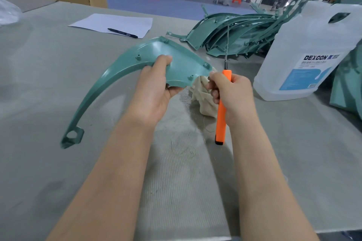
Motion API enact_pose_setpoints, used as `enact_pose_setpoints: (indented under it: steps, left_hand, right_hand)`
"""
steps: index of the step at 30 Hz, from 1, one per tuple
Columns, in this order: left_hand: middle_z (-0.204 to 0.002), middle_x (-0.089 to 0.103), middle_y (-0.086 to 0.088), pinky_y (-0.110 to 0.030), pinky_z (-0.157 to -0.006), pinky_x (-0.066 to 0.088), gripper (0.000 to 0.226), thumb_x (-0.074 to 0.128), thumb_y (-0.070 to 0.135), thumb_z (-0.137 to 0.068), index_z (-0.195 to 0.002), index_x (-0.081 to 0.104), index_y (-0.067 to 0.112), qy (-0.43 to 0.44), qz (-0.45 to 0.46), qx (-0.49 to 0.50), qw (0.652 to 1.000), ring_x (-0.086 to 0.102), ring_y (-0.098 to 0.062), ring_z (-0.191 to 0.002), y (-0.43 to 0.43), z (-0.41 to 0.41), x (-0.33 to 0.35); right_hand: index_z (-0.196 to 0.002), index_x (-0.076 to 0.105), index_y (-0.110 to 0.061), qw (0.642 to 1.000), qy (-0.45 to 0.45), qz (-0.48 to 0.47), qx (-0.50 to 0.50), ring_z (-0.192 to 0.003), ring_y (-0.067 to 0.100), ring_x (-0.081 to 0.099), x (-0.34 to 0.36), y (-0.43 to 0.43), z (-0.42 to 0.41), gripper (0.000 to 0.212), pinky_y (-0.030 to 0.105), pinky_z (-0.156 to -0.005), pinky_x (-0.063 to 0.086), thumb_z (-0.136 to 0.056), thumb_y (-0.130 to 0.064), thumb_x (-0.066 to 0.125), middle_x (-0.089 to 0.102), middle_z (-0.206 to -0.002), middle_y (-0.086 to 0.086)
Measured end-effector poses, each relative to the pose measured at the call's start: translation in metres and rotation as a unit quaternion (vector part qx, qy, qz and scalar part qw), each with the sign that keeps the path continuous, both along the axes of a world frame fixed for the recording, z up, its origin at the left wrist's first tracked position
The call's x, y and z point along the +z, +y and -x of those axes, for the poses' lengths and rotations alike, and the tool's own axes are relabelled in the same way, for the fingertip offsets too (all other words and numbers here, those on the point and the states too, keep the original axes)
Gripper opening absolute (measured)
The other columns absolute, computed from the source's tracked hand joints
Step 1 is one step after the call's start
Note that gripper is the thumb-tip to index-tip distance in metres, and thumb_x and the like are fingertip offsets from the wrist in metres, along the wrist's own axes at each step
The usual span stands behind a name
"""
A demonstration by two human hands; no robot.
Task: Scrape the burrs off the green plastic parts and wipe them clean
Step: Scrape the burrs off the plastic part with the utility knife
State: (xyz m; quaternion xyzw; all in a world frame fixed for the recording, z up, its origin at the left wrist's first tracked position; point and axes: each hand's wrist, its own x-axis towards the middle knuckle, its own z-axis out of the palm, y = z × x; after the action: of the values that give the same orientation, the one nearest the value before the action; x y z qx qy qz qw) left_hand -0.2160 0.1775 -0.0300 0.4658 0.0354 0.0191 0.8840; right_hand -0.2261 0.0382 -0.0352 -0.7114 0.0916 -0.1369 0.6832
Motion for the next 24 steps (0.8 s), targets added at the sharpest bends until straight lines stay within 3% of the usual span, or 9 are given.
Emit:
enact_pose_setpoints:
  steps: [3, 8, 11, 15, 18, 19, 21, 24]
  left_hand:
    - [-0.089, 0.065, -0.006, -0.026, -0.058, 0.054, 0.017, 0.053, 0.017, -0.094, -0.108, 0.056, 0.008, -0.01, -0.021, 0.007, 1.0, 0.067, -0.009, -0.065, 0.0, 0.0, -0.001]
    - [-0.079, 0.065, -0.003, -0.024, -0.053, 0.052, 0.003, 0.054, 0.013, -0.093, -0.095, 0.056, 0.011, -0.006, 0.028, 0.03, 0.999, 0.067, -0.007, -0.058, 0.004, 0.0, 0.0]
    - [-0.078, 0.066, -0.003, -0.023, -0.052, 0.052, 0.002, 0.054, 0.012, -0.093, -0.095, 0.054, 0.011, 0.003, 0.042, 0.053, 0.998, 0.067, -0.007, -0.057, 0.009, -0.002, 0.0]
    - [-0.06, 0.068, 0.002, -0.022, -0.051, 0.052, 0.004, 0.053, 0.01, -0.093, -0.091, 0.056, 0.011, 0.008, 0.095, 0.067, 0.993, 0.066, -0.009, -0.054, 0.013, -0.003, 0.001]
    - [-0.062, 0.067, 0.0, -0.022, -0.051, 0.052, 0.005, 0.052, 0.009, -0.094, -0.091, 0.056, 0.011, 0.014, 0.112, 0.076, 0.991, 0.065, -0.01, -0.053, 0.013, -0.004, 0.0]
    - [-0.066, 0.066, -0.001, -0.022, -0.052, 0.052, 0.005, 0.052, 0.009, -0.094, -0.091, 0.056, 0.011, 0.019, 0.117, 0.079, 0.99, 0.065, -0.01, -0.053, 0.014, -0.004, 0.0]
    - [-0.073, 0.064, -0.003, -0.022, -0.053, 0.053, 0.006, 0.052, 0.01, -0.094, -0.091, 0.057, 0.01, 0.029, 0.129, 0.083, 0.988, 0.065, -0.011, -0.055, 0.014, -0.004, 0.0]
    - [-0.08, 0.064, -0.006, -0.024, -0.058, 0.056, 0.007, 0.052, 0.009, -0.094, -0.091, 0.058, 0.008, 0.044, 0.151, 0.089, 0.983, 0.065, -0.016, -0.064, 0.015, -0.005, 0.0]
  right_hand:
    - [-0.059, 0.053, -0.009, 1.0, 0.004, -0.021, 0.012, -0.047, 0.013, 0.036, 0.0, 0.0, 0.0, 0.029, 0.027, -0.049, 0.03, -0.087, -0.004, 0.056, 0.049, -0.055, 0.005]
    - [-0.058, 0.045, -0.013, 0.985, -0.012, -0.155, 0.08, -0.041, 0.008, 0.033, 0.004, 0.003, 0.002, 0.036, 0.019, -0.041, 0.027, -0.092, -0.001, 0.049, 0.042, -0.052, 0.0]
    - [-0.064, 0.047, -0.013, 0.976, -0.008, -0.207, 0.061, -0.042, 0.008, 0.035, 0.005, -0.003, 0.001, 0.029, 0.017, -0.041, 0.029, -0.092, -0.004, 0.049, 0.044, -0.05, -0.003]
    - [-0.073, 0.046, -0.011, 0.999, -0.003, -0.023, -0.048, -0.054, 0.019, 0.036, -0.003, -0.007, -0.003, 0.017, 0.03, -0.053, 0.033, -0.088, -0.009, 0.052, 0.041, -0.063, 0.011]
    - [-0.081, 0.048, -0.013, 0.994, -0.016, 0.068, -0.081, -0.066, 0.023, 0.036, -0.005, -0.01, -0.006, 0.007, 0.037, -0.063, 0.034, -0.086, -0.01, 0.051, 0.042, -0.073, 0.012]
    - [-0.083, 0.05, -0.011, 0.992, -0.022, 0.094, -0.085, -0.067, 0.022, 0.039, -0.005, -0.011, -0.008, 0.002, 0.036, -0.065, 0.037, -0.086, -0.01, 0.051, 0.045, -0.074, 0.012]
    - [-0.101, 0.055, -0.012, 0.987, -0.032, 0.133, -0.089, -0.066, 0.015, 0.045, -0.006, -0.013, -0.008, 0.015, 0.027, -0.067, 0.042, -0.087, -0.013, 0.054, 0.049, -0.073, -0.001]
    - [-0.106, 0.052, -0.023, 0.974, -0.057, 0.204, -0.074, -0.066, 0.002, 0.047, -0.009, -0.006, -0.008, 0.021, 0.015, -0.061, 0.036, -0.093, -0.039, 0.056, 0.049, -0.075, -0.013]
